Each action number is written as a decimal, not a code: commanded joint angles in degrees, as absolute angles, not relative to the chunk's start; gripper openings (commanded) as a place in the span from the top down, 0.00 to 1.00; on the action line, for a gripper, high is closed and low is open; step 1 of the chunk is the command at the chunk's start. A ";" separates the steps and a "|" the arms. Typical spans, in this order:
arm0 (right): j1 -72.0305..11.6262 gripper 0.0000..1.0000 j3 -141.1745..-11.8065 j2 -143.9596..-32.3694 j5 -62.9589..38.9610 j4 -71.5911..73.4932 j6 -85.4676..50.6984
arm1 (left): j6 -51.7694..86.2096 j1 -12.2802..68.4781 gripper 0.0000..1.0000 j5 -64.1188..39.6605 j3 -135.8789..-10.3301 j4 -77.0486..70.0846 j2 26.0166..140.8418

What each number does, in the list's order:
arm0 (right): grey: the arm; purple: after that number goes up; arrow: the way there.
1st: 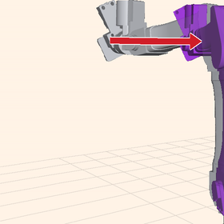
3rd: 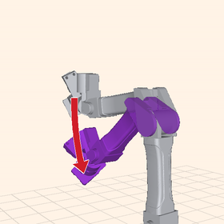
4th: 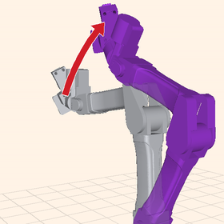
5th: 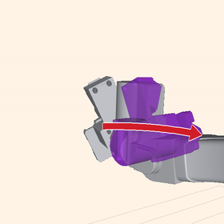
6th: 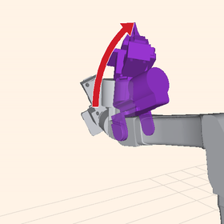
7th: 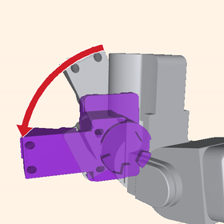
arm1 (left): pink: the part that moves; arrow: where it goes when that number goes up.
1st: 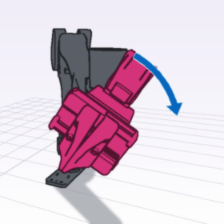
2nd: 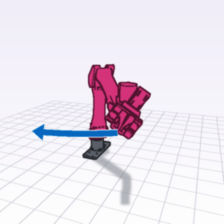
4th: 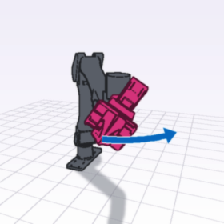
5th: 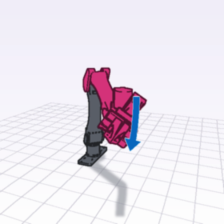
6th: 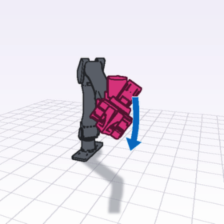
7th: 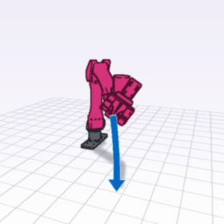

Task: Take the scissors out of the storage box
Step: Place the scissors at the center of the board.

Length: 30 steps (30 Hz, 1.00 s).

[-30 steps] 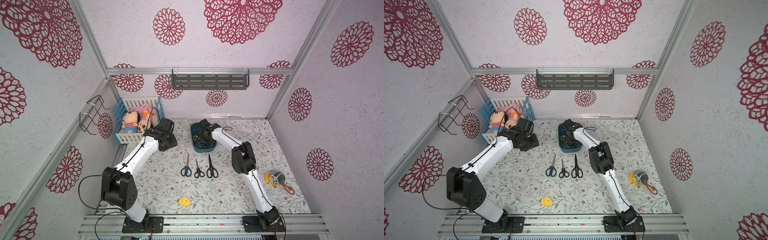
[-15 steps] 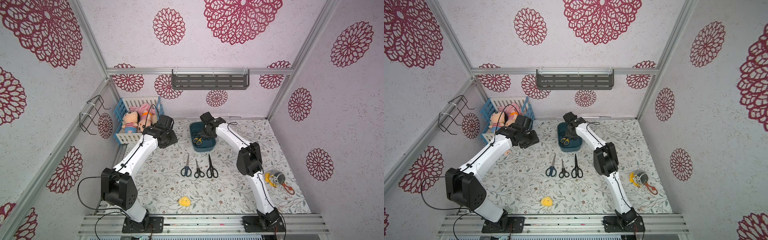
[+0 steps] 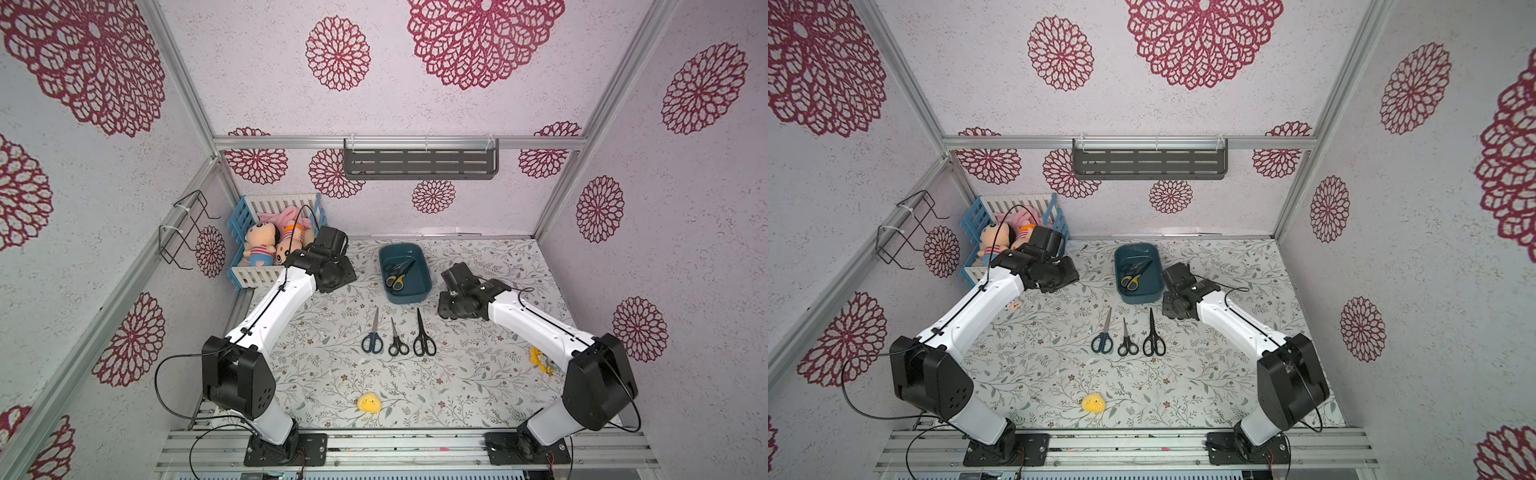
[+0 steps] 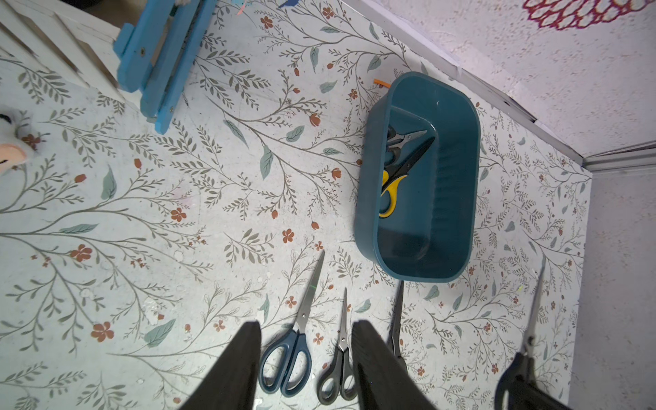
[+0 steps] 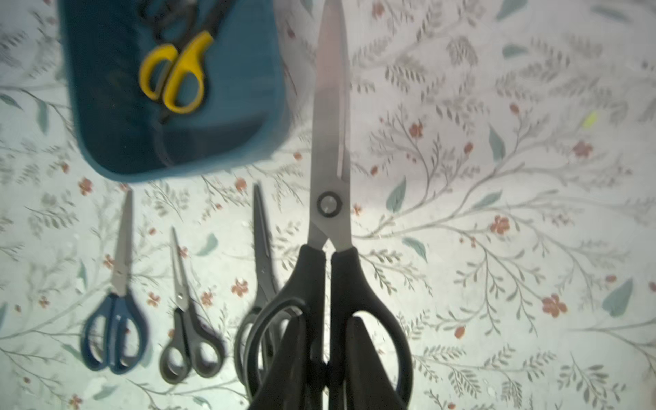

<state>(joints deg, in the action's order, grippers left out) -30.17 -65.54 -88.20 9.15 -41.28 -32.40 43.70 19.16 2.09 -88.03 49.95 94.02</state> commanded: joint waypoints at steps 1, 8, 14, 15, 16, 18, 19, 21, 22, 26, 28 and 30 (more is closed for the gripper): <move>-32.14 0.95 -60.50 -86.73 9.44 -35.34 -35.29 | 42.90 19.67 0.57 2.39 -89.99 50.88 95.16; -34.16 0.95 -54.36 -87.91 11.05 -31.75 -36.12 | 42.98 21.27 0.57 2.57 -90.33 50.91 95.71; -35.20 0.94 -53.22 -91.22 11.67 -30.59 -36.30 | 42.91 21.68 0.57 2.99 -89.91 51.05 95.21; -35.16 0.94 -53.09 -91.85 12.07 -30.71 -36.53 | 42.81 21.65 0.57 3.07 -90.02 51.01 95.11; -35.16 0.94 -53.17 -92.42 12.75 -31.07 -36.82 | 42.72 21.63 0.57 3.19 -90.13 51.10 94.97; -35.16 0.94 -53.26 -93.01 13.16 -31.37 -36.79 | 42.63 21.64 0.56 3.34 -90.35 51.41 94.83; -35.16 0.94 -53.18 -93.00 13.40 -31.53 -36.83 | 42.57 21.67 0.56 3.43 -90.46 51.47 94.82; -35.11 0.94 -53.05 -92.90 13.80 -31.55 -36.87 | 42.63 21.70 0.56 3.30 -90.62 51.58 94.84; -35.07 0.94 -52.84 -92.98 13.80 -31.30 -36.91 | 42.63 21.66 0.56 3.20 -90.79 51.61 94.92; -34.99 0.91 -52.17 -93.83 13.16 -30.59 -36.69 | 42.71 21.79 0.56 2.95 -90.83 51.93 94.84; -34.98 0.90 -52.12 -94.51 12.58 -30.41 -36.31 | 42.71 21.79 0.56 3.21 -90.92 52.04 94.59; -34.98 0.89 -52.28 -95.07 12.28 -30.36 -36.11 | 42.62 21.74 0.56 3.46 -90.88 52.16 94.48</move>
